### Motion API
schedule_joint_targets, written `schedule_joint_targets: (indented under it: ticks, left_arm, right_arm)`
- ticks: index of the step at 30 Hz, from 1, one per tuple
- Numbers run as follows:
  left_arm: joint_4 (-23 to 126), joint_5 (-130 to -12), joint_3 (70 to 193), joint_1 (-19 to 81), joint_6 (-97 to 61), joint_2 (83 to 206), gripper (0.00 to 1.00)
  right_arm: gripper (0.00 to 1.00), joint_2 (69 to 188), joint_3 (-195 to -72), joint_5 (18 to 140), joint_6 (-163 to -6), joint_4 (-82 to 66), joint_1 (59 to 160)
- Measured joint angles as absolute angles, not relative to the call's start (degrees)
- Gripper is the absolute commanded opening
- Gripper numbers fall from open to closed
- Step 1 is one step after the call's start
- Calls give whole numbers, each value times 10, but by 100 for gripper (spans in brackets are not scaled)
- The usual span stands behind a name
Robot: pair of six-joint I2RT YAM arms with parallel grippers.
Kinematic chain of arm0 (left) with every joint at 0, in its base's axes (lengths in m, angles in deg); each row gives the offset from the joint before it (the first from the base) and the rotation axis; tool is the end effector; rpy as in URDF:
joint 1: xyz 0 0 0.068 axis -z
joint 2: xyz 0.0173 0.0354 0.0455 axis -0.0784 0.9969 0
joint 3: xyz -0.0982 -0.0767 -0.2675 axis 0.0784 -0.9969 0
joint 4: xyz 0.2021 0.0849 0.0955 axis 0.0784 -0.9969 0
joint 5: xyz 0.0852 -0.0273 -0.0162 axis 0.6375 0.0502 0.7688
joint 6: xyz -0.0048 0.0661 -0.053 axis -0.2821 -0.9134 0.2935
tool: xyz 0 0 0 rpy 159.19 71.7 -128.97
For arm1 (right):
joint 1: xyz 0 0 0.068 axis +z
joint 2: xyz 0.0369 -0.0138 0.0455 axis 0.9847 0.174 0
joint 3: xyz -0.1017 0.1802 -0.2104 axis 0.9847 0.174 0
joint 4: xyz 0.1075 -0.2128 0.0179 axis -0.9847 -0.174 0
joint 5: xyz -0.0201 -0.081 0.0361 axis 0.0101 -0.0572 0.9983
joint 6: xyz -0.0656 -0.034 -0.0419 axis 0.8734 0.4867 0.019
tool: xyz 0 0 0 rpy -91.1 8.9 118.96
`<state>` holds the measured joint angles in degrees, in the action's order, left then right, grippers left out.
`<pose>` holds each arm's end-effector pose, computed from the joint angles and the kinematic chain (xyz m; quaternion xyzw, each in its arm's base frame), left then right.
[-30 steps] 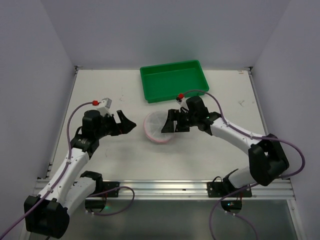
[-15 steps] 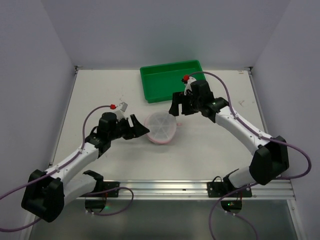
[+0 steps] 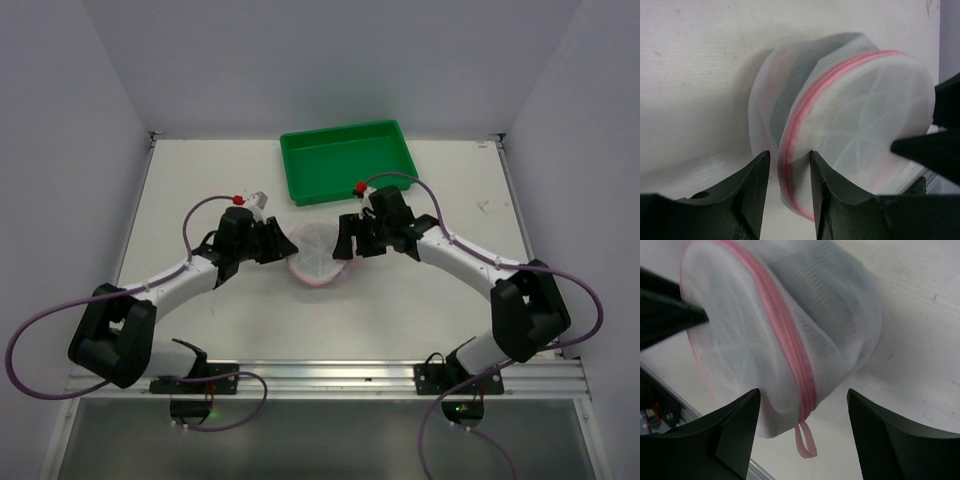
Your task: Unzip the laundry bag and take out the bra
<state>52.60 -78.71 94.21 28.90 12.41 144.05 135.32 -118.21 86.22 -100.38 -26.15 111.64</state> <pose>0.2380 -0.1305 0.2059 -0.0755 0.8852 -0.3468 0.3009 0.2743 0.1925 0.2441 -0.1234 0.9138 0.2772 0.2700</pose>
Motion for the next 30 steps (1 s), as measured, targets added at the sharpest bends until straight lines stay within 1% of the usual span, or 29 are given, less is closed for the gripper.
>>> schedule_joint_targets:
  ticks: [2,5,10,12,13,16,17,20,22,26,30]
  left_arm:
    - [530,-785,969,289,112,1464,41]
    - [530,-786,1020,289,87,1505,46]
    - [529,-790,1098,289,48,1557,47]
    - [528,-791,1116,289,38,1564,50]
    - [529,-792,1122,289,35,1565,53]
    - [527,-792,1131,289,29,1565,66]
    - [525,-792,1134,288,24,1565,76]
    - [512,-786,1138,284,20,1559,88]
    - [492,-777,1138,277,21,1547,90]
    - [445,-749,1132,269,36,1489,91]
    - [422,-739,1082,268,62,1408,91]
  right_arm:
    - [71,1333,-1150,869,-1020,-258,1125]
    - [71,1301,-1113,871,-1043,-250,1141]
    - [71,1268,-1086,871,-1081,-225,1169]
    - [71,1262,-1079,871,-1095,-215,1172]
    - [71,1261,-1077,871,-1101,-213,1172]
    - [71,1260,-1074,870,-1118,-206,1172]
    - [71,1258,-1074,870,-1124,-204,1172]
    - [72,1246,-1074,864,-1136,-205,1172]
    - [73,1231,-1074,850,-1140,-211,1172]
    - [72,1213,-1102,807,-1134,-252,1171]
    - [70,1216,-1149,787,-1119,-273,1164]
